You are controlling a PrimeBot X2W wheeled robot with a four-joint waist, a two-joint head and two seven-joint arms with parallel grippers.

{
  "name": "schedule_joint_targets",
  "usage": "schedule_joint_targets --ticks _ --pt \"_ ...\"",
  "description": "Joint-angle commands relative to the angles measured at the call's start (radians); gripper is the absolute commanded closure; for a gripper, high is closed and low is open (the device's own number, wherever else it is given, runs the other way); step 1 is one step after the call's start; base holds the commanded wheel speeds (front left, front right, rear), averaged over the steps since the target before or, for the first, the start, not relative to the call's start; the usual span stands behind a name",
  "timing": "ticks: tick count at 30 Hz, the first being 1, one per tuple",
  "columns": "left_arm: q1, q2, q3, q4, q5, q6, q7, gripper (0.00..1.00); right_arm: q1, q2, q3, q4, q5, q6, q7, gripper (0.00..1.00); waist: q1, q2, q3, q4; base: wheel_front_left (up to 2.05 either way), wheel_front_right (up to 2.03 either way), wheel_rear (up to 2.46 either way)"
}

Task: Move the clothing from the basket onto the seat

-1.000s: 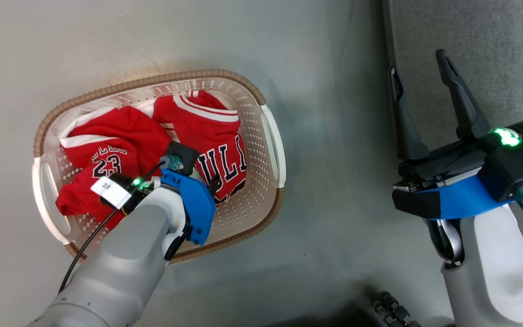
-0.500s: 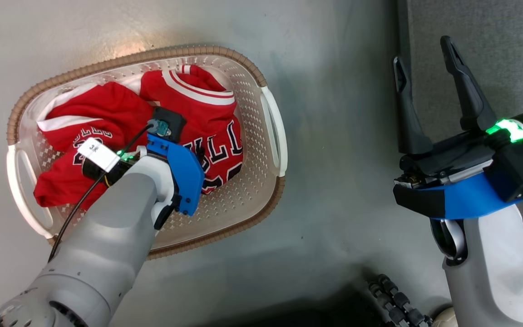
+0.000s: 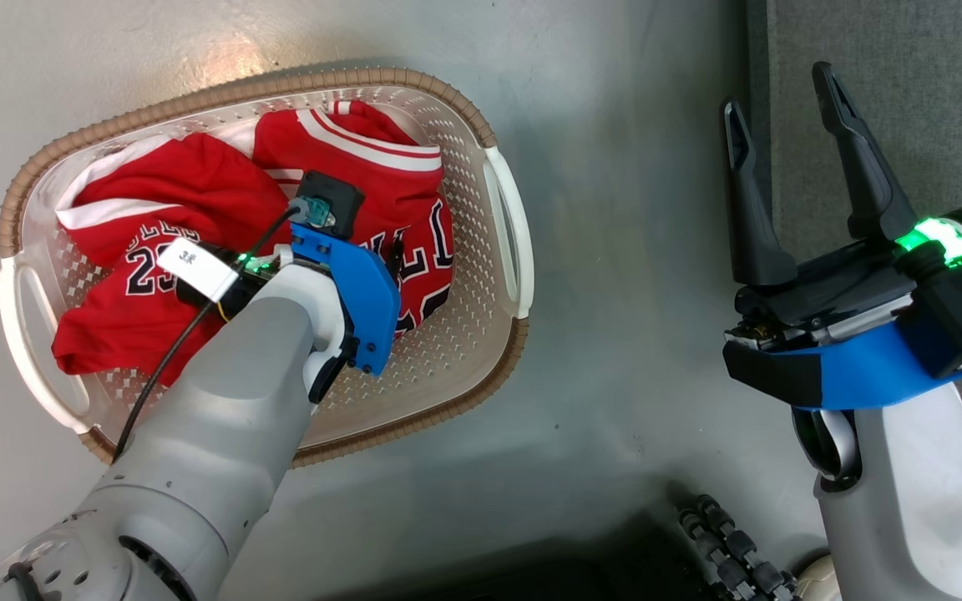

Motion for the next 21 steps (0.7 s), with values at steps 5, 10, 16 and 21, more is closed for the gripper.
schedule_joint_targets --ticks 5,10,16,21 --pt "-0.023 -0.004 -0.029 0.022 0.02 -0.001 -0.026 1.0 -0.005 0.0 0.002 -0.001 0.003 0.0 -0.001 0.0 -0.0001 0.0 -0.002 0.001 0.0 0.0 0.0" --pt "-0.027 -0.007 -0.045 0.029 0.025 -0.001 -0.06 1.0 -0.018 0.0 0.002 0.003 0.007 0.0 -0.001 0.0 -0.0001 0.0 -0.015 0.006 0.0 0.0 0.0" --pt "0.005 -0.014 -0.07 0.012 0.019 -0.001 -0.106 1.0 -0.022 -0.004 0.012 0.023 0.013 0.0 -0.001 0.0 -0.0001 0.0 -0.07 0.021 0.0 0.0 0.0" --pt "0.039 -0.017 -0.093 0.008 0.03 -0.001 -0.167 1.0 -0.016 -0.007 0.021 0.052 0.023 0.0 -0.001 0.0 -0.0001 0.0 -0.144 0.032 0.0 0.0 0.0"
